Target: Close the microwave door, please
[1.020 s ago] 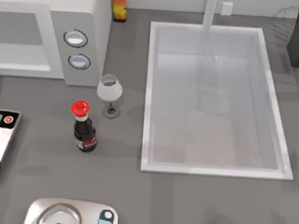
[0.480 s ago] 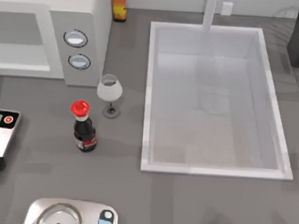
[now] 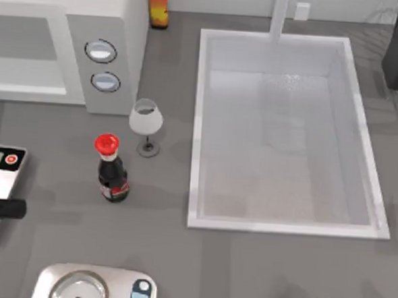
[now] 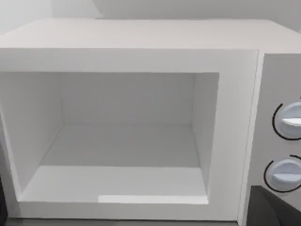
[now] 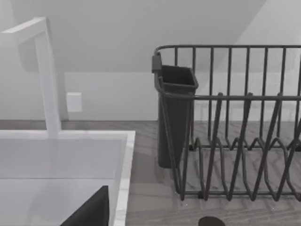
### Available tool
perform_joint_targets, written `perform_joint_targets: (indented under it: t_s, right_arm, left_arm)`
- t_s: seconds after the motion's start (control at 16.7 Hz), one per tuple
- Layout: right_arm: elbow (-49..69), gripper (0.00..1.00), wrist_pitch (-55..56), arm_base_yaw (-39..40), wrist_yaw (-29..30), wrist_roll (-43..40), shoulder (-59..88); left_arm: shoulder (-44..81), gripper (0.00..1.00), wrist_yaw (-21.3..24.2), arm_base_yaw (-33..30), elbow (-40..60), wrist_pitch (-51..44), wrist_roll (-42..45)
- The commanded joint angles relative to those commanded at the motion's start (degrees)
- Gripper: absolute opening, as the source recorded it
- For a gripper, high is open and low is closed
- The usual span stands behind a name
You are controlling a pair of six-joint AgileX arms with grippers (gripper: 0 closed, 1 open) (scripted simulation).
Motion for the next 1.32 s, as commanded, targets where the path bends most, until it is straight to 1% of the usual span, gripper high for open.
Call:
perform_joint_targets:
  t_s: [0.12, 0.24, 0.42, 0.54, 0.78, 0.9, 1.14, 1.2, 1.32]
  right_arm:
    - [0.0, 1.00, 0.0, 0.0, 0.0, 0.0, 0.0]
    - [0.0, 1.00, 0.0, 0.0, 0.0, 0.0, 0.0]
    - [0.0, 1.00, 0.0, 0.0, 0.0, 0.0, 0.0]
    - [0.0, 1.00, 0.0, 0.0, 0.0, 0.0, 0.0]
    - [0.0, 1.00, 0.0, 0.0, 0.0, 0.0, 0.0]
    - [0.0, 1.00, 0.0, 0.0, 0.0, 0.0, 0.0]
    - [0.0, 1.00, 0.0, 0.0, 0.0, 0.0, 0.0]
    - [0.0, 1.00, 0.0, 0.0, 0.0, 0.0, 0.0]
    - [0.0, 1.00, 0.0, 0.0, 0.0, 0.0, 0.0]
  left_arm:
    - [-0.2, 0.00, 0.2, 0.2, 0.0, -0.1, 0.0]
    - [0.7, 0.00, -0.9, -0.8, -0.4, 0.9, 0.0]
    - [3.9, 0.00, -6.4, -6.4, -1.6, 5.6, 0.0]
    - [5.5, 0.00, -9.0, -9.0, -2.3, 8.0, 0.1]
    - [5.7, 0.00, -9.2, -9.2, -2.3, 8.3, 0.1]
    - [6.7, 0.00, -10.3, -10.2, -2.0, 9.1, 0.1]
    - [12.1, 0.00, -17.4, -17.5, -0.8, 13.3, 0.2]
    - [13.0, 0.00, -18.4, -18.5, -0.6, 14.0, 0.3]
    - [13.4, 0.00, -18.9, -18.9, -0.5, 14.3, 0.3]
